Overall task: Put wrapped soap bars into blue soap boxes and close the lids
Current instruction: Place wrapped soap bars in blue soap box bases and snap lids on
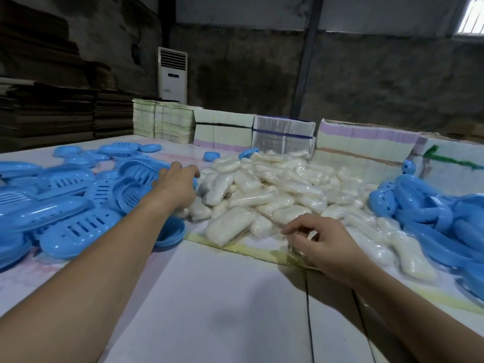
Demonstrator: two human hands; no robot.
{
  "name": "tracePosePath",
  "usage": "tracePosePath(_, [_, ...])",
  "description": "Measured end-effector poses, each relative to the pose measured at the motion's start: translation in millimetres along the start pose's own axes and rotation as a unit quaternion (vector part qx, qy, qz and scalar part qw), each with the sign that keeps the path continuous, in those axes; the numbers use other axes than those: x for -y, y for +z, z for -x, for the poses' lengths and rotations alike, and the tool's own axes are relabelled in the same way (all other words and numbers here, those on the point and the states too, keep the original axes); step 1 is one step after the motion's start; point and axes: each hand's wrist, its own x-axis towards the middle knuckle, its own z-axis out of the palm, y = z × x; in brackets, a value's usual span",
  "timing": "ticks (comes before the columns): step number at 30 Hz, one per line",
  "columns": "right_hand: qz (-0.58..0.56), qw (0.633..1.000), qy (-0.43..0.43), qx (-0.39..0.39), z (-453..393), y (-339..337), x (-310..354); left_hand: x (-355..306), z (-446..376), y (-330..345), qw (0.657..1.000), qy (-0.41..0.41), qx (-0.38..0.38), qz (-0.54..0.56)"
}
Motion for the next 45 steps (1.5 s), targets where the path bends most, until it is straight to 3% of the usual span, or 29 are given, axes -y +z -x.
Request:
tracePosePath(6, [-0.003, 1.000, -0.002, 0.001, 1, -1, -1, -4, -3, 4, 0.995, 0.032, -0.073, 0.057])
tracePosePath(13, [-0.013, 1.000, 0.010, -0.002, 0, -2, -7, -5, 3, 2, 1.000, 0.002, -0.020, -0.020])
tracePosePath(16, [-0.014, 1.000, 0.006, -0.003, 0, -2, -7, -5, 1, 0, 0.998, -0.007, -0.059, 0.008])
tracePosePath(25, [-0.012, 1.000, -0.001, -0.008, -2, -1, -11, -11, 3, -2, 0.990, 0.037, -0.061, 0.120])
tracePosePath(33, [-0.020, 1.000, -0.007, -0.003, -2, -1, -12, -1, -4, 5, 0.999, 0.030, -0.028, 0.003])
tracePosePath(37, [-0.013, 1.000, -0.012, -0.002, -2, -2, -13, -7, 1, -2, 0.998, 0.030, -0.058, -0.010])
tracePosePath(41, [-0.011, 1.000, -0.009, -0.010, -2, -3, -14, -29, 16, -12, 0.977, 0.115, -0.169, 0.062])
tracePosePath(45, [-0.019, 0.999, -0.007, -0.044, -4, -6, -16, -63, 47, -19, 0.914, 0.261, -0.256, 0.175])
